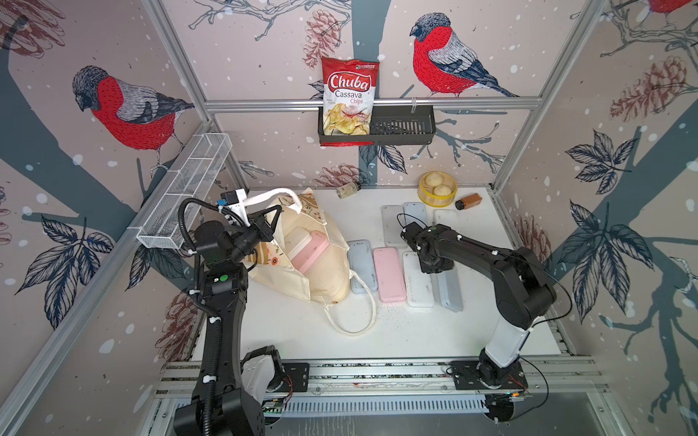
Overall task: Take out the pencil case from the canvas bag
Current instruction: Place the pencil case at the center of the board.
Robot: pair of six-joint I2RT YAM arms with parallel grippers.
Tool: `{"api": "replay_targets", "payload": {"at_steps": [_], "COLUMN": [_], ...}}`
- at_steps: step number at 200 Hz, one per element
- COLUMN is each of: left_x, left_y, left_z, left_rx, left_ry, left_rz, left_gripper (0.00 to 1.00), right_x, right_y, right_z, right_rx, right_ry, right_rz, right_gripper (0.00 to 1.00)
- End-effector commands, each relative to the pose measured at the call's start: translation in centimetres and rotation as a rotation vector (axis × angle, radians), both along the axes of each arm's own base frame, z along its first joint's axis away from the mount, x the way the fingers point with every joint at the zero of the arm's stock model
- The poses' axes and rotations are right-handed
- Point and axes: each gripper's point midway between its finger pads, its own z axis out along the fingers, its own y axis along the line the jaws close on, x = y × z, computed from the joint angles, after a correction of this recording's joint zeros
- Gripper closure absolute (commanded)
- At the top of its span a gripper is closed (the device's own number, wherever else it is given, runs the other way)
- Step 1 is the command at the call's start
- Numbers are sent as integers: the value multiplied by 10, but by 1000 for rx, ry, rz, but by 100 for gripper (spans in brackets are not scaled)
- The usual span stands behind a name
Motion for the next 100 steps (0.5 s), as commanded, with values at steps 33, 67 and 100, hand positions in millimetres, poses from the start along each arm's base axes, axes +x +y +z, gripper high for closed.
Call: {"api": "replay_targets", "payload": {"at_steps": [33,67,100], "left_x": [-4,-3,-3], "left_y": [-2,-1,-3], "left_z": [26,25,25], "left_rx": [43,41,34], "left_ry": [-117,-113,-113], "left_rz": [-5,-5,-21], "left_gripper": [100,100,100], "right_x": [-2,-2,5], "right_y": [6,13,29], "right_z": [1,11,41], "right_rx": [36,81,185], "right_ry": [3,-17,-85], "right_rz": [1,4,7], "right_gripper": [49,49,49]}}
